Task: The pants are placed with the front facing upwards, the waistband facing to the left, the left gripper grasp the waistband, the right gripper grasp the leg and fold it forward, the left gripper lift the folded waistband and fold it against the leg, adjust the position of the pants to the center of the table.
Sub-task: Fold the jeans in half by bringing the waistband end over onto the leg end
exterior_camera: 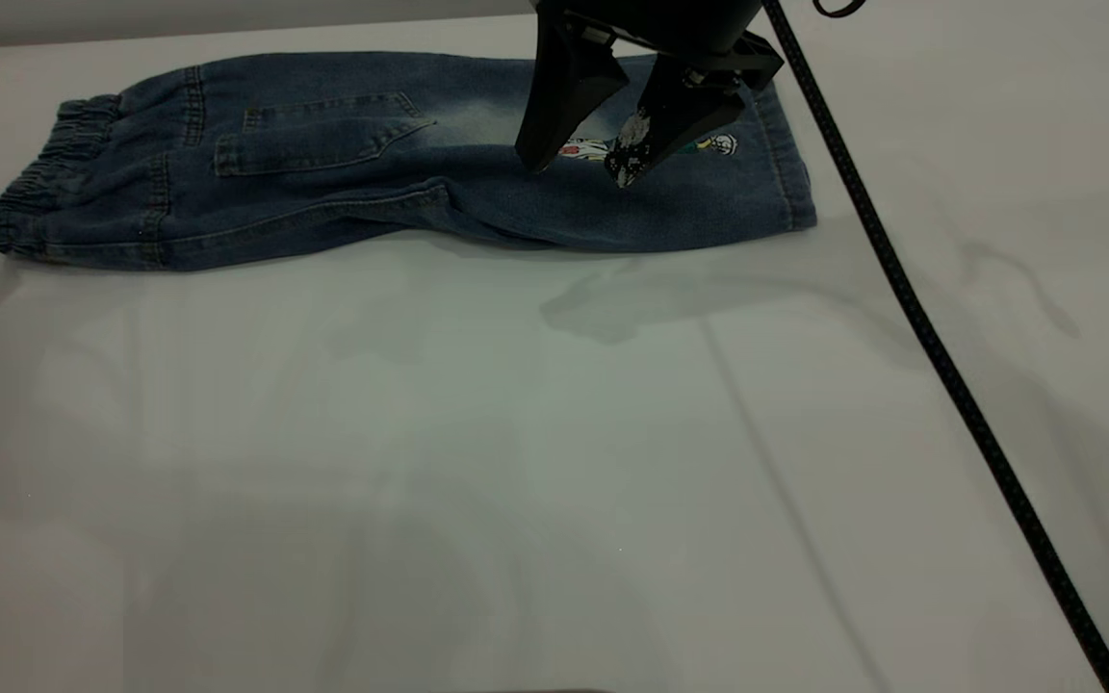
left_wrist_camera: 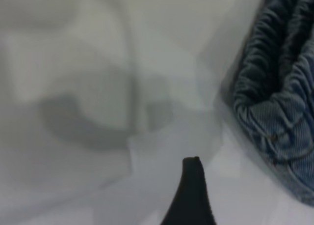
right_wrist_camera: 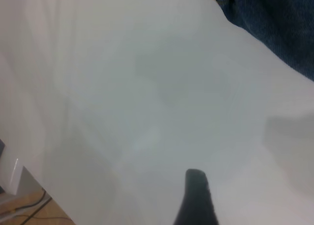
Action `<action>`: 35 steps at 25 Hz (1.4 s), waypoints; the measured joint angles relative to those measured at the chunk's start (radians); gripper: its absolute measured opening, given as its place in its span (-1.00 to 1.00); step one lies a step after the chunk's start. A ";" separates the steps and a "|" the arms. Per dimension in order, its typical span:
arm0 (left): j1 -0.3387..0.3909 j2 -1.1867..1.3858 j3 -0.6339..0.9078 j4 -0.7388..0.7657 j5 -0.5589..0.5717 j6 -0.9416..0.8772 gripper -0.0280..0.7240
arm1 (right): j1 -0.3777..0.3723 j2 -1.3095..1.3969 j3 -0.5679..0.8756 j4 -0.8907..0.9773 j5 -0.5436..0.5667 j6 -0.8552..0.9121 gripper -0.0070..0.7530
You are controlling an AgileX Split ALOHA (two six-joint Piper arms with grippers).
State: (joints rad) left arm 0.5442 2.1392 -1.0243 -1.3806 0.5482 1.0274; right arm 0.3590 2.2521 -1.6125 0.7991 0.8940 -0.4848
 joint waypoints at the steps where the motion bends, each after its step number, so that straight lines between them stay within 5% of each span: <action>1: -0.003 0.004 -0.002 -0.018 -0.001 0.009 0.54 | 0.000 0.000 0.000 0.001 0.000 0.000 0.23; 13: -0.090 0.044 -0.013 -0.141 -0.056 0.086 0.54 | 0.000 0.000 0.000 0.002 -0.016 -0.001 0.23; 35: -0.100 0.135 -0.028 -0.408 0.016 0.216 0.50 | 0.000 0.000 0.000 0.002 -0.027 -0.004 0.23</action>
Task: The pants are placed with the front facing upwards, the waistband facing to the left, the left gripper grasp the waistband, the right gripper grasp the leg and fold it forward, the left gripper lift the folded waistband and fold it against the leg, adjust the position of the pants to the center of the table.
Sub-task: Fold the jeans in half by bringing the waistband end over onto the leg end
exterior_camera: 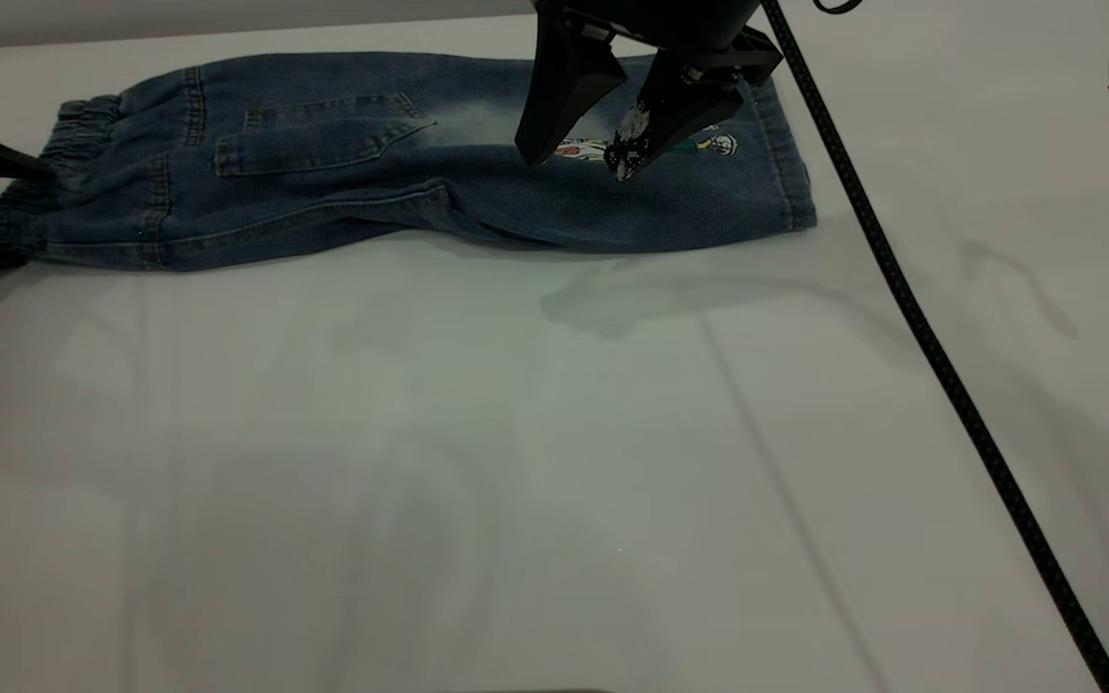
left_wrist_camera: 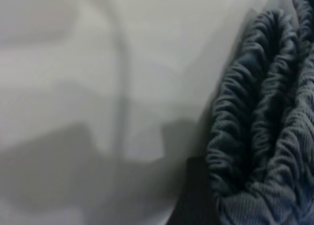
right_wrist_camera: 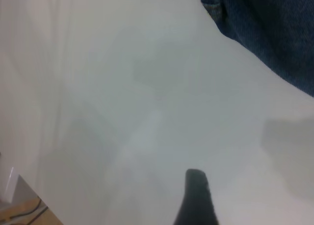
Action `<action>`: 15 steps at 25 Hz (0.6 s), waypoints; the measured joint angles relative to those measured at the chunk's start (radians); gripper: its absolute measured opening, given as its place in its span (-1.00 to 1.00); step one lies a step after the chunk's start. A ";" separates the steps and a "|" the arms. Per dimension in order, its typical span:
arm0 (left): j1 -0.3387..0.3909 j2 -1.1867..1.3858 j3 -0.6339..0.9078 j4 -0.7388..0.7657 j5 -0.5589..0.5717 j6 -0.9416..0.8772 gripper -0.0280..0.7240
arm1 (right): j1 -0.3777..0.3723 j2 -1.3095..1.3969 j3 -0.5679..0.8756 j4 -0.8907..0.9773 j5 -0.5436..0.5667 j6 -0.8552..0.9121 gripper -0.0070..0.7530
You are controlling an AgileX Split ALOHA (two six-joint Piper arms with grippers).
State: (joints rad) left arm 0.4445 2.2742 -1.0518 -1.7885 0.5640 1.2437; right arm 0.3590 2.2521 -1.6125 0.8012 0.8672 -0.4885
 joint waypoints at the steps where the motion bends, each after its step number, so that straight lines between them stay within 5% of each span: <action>1: -0.007 0.011 -0.007 -0.006 0.009 0.000 0.49 | 0.000 0.000 0.000 0.000 0.000 0.000 0.23; 9: -0.036 0.033 -0.043 -0.009 0.003 -0.001 0.19 | 0.000 0.000 0.000 0.000 0.000 0.000 0.23; 15: -0.038 0.041 -0.043 -0.007 -0.022 0.003 -0.60 | 0.000 0.000 0.000 0.008 0.000 -0.001 0.23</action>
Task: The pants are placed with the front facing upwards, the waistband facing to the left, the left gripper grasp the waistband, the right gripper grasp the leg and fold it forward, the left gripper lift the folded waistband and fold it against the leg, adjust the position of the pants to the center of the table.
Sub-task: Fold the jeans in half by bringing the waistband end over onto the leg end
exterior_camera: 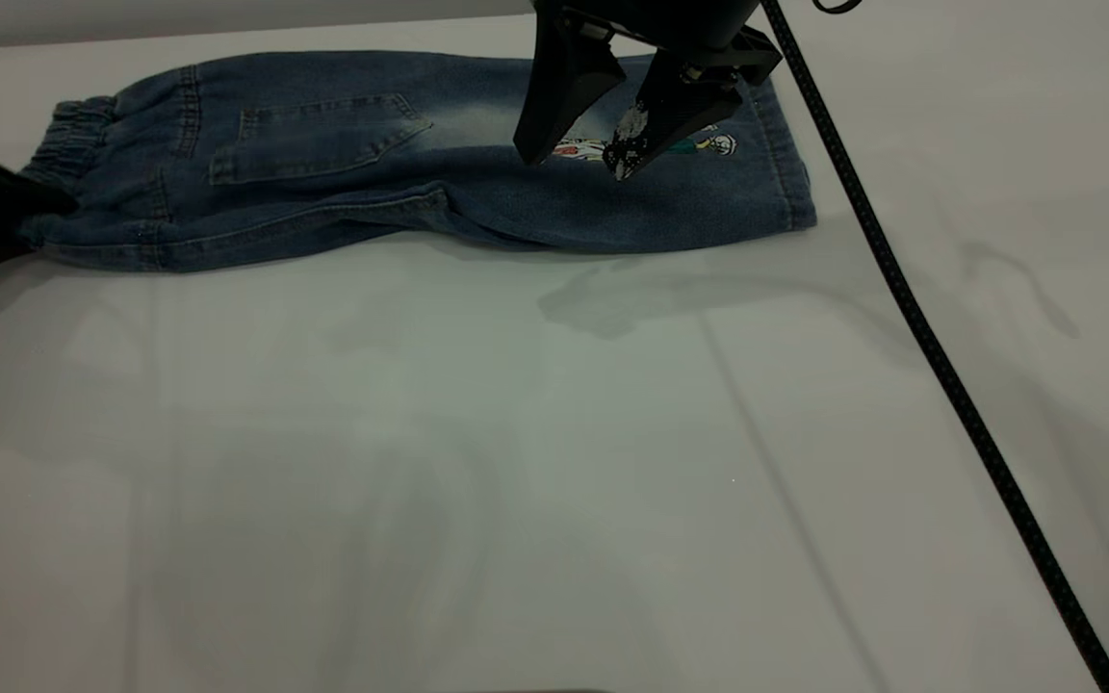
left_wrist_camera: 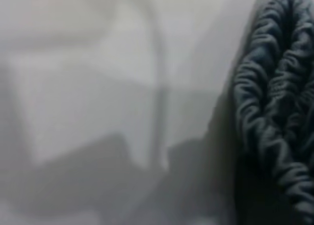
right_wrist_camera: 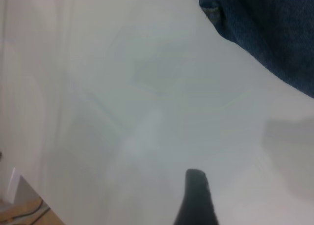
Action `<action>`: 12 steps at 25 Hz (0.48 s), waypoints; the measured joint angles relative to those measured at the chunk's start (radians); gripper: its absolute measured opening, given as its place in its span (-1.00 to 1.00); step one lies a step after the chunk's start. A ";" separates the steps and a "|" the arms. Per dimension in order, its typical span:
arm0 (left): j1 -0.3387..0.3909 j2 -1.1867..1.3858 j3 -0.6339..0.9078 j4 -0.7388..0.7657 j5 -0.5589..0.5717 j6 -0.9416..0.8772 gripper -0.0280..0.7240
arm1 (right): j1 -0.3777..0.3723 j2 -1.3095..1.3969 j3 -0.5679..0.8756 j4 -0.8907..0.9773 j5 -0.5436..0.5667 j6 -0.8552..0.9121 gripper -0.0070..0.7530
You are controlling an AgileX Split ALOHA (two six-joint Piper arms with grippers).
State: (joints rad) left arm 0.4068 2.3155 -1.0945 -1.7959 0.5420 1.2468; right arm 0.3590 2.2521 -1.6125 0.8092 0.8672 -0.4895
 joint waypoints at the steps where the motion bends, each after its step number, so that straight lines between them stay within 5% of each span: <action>1: 0.000 0.000 0.000 0.000 0.000 0.004 -0.64 | 0.000 0.000 -0.003 0.009 0.000 -0.002 0.23; 6: -0.004 -0.001 0.000 0.007 0.038 0.041 -0.66 | 0.000 0.000 -0.065 0.042 -0.020 -0.003 0.23; 12: -0.072 -0.117 0.000 0.054 0.044 0.070 -0.66 | 0.000 0.040 -0.137 0.069 -0.175 -0.002 0.23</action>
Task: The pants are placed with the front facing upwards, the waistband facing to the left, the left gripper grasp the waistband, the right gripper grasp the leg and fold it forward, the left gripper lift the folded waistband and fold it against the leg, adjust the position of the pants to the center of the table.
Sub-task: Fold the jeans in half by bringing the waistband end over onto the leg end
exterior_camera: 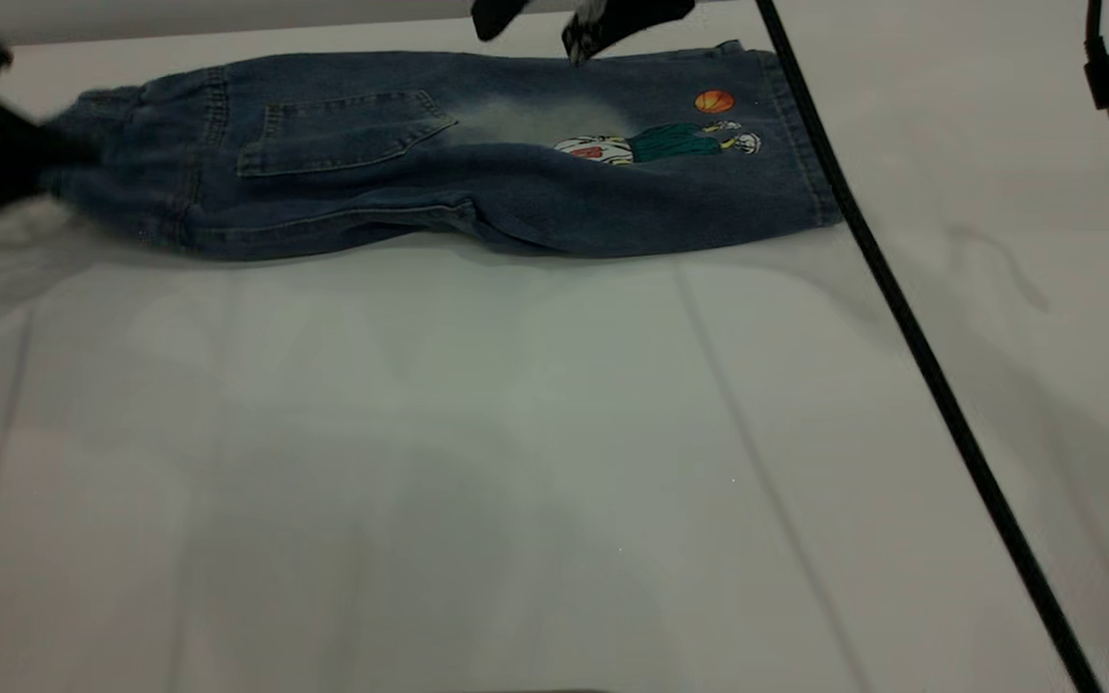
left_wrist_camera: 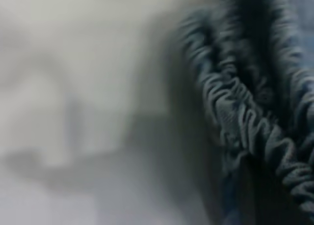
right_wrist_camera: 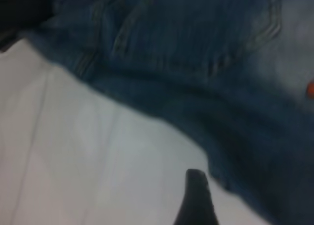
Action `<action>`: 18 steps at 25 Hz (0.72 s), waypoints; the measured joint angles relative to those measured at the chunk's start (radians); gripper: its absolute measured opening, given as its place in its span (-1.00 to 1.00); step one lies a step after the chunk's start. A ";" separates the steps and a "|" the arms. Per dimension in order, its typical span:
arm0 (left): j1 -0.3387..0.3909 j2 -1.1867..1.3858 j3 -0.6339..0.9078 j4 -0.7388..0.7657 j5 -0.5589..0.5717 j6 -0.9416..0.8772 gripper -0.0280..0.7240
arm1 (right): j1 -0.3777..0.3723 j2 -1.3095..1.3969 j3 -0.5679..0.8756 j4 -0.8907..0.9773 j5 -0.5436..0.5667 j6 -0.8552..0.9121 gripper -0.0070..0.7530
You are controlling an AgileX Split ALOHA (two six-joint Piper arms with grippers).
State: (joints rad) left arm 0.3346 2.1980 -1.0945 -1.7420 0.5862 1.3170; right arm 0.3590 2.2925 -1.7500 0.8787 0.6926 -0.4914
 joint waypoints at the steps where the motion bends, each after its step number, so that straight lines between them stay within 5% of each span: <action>1: -0.015 -0.029 0.000 0.011 0.000 0.005 -0.66 | 0.000 0.016 -0.015 0.003 -0.009 0.000 0.23; 11: -0.170 -0.295 0.006 0.161 -0.012 0.012 -0.66 | 0.005 0.242 -0.311 0.005 0.007 0.072 0.23; 18: -0.217 -0.386 0.009 0.185 -0.001 0.008 -0.66 | 0.093 0.352 -0.436 0.007 0.015 0.112 0.23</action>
State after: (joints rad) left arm 0.1175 1.8121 -1.0856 -1.5574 0.5855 1.3250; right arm 0.4516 2.6443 -2.1855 0.8856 0.7073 -0.3793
